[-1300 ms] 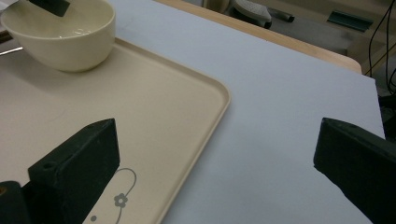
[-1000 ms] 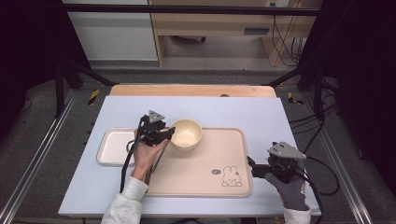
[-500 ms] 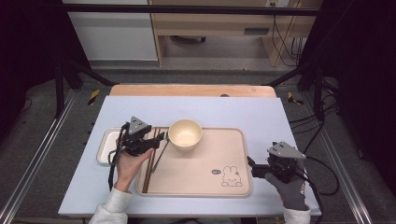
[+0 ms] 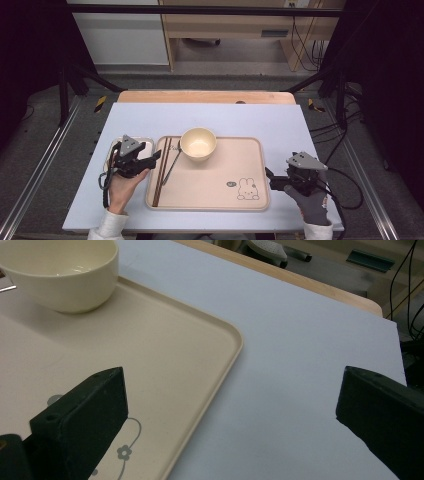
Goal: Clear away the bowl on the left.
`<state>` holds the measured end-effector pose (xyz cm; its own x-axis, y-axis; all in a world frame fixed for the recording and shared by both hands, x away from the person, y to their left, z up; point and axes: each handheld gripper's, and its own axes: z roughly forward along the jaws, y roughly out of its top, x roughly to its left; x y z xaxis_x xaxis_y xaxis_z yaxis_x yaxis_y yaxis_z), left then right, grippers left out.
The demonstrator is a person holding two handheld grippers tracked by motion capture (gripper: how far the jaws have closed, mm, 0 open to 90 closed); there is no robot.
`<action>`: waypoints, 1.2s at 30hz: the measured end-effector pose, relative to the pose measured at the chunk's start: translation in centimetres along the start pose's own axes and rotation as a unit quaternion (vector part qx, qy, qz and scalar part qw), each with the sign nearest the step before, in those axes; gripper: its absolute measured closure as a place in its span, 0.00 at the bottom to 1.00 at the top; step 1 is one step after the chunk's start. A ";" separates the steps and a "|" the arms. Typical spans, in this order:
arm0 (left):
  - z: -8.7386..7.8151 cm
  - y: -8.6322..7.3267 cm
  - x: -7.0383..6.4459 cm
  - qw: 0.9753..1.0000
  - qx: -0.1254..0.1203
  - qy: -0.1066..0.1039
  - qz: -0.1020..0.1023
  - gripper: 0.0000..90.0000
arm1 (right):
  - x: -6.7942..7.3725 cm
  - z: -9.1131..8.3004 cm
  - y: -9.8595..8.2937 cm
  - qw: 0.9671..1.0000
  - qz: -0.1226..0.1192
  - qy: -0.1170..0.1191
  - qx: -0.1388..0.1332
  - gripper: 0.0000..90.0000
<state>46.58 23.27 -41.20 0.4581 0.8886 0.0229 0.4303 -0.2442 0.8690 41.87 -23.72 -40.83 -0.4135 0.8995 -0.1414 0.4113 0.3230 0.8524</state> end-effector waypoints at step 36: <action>-2.5 -2.2 6.5 0.997 0.021 0.070 -0.021 0.27 | 0.0 0.2 -0.1 1.000 0.001 -0.004 0.005 0.01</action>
<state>46.71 30.53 -41.72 0.3274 0.9431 0.0587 0.4798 -0.2195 0.8495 41.97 -23.76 -41.03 -0.4056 0.9026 -0.1440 0.4195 0.3239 0.8480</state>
